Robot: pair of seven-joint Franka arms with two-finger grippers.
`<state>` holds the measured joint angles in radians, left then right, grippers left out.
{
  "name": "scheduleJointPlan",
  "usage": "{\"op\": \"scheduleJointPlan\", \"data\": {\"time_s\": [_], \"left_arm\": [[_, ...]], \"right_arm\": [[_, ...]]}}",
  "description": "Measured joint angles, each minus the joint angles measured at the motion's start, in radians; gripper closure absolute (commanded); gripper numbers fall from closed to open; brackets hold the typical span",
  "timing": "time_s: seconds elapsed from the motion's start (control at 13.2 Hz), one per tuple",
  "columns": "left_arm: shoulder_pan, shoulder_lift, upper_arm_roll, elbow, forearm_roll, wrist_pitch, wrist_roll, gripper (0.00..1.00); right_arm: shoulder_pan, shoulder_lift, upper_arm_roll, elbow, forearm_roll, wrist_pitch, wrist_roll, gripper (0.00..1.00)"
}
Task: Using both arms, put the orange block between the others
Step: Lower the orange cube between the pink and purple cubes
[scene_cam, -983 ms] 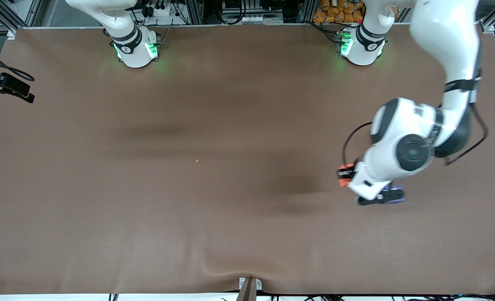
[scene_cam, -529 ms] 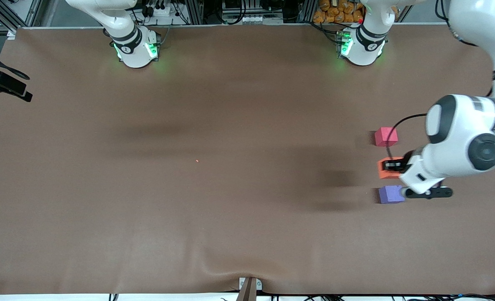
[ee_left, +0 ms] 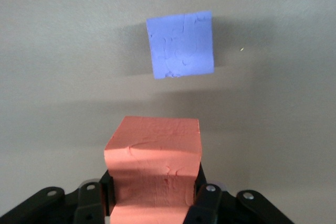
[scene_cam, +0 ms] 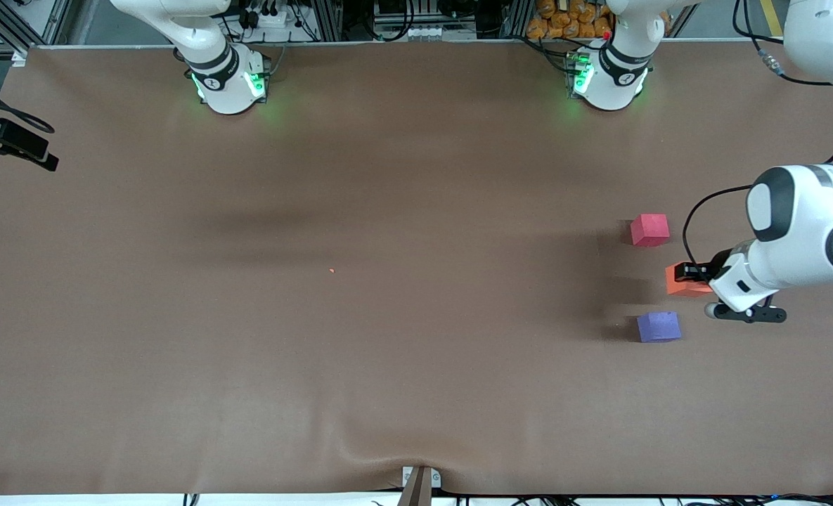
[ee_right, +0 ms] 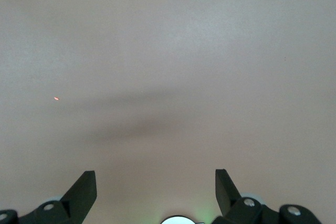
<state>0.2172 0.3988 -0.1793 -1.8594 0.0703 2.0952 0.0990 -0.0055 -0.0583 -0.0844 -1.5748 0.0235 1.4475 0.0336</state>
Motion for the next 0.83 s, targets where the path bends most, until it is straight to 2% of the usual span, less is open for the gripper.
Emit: {"op": "scheduleJointPlan", "data": {"time_s": [0.38,0.83], "left_arm": [[-0.012,0.037,-0.011,-0.034,0.057,0.054,0.002,1.0],[-0.011,0.078,-0.011,-0.036,0.064,0.085,0.002,1.0]], "right_arm": [[0.007,0.0,0.004,0.0,0.0,0.001,0.0,0.0],[0.022,0.0,0.007,0.0,0.001,0.004,0.0,0.0]]}}
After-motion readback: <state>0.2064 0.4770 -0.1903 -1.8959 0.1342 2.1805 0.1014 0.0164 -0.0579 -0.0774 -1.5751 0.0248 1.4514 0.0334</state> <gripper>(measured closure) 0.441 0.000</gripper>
